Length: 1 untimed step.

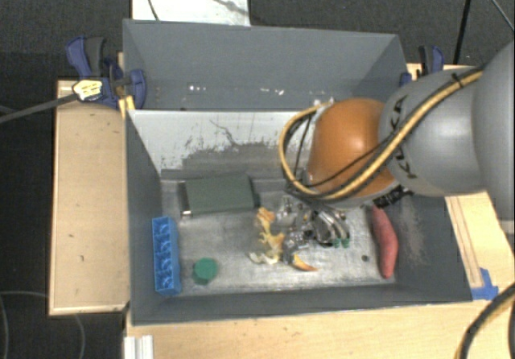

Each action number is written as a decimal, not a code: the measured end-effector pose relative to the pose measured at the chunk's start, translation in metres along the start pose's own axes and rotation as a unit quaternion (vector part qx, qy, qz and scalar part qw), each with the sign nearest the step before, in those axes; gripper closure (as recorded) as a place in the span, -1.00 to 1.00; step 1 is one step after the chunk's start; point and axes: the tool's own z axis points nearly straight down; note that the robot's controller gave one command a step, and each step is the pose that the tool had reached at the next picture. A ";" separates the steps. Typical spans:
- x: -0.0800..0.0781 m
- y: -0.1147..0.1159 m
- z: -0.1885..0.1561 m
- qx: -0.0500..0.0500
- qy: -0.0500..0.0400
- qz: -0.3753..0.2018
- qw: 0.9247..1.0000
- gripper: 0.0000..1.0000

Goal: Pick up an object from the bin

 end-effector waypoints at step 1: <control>-0.008 -0.002 -0.193 0.001 -0.020 0.001 1.000 1.00</control>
Offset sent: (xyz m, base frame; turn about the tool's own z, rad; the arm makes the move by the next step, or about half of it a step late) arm 0.0000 0.0000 0.0000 0.0000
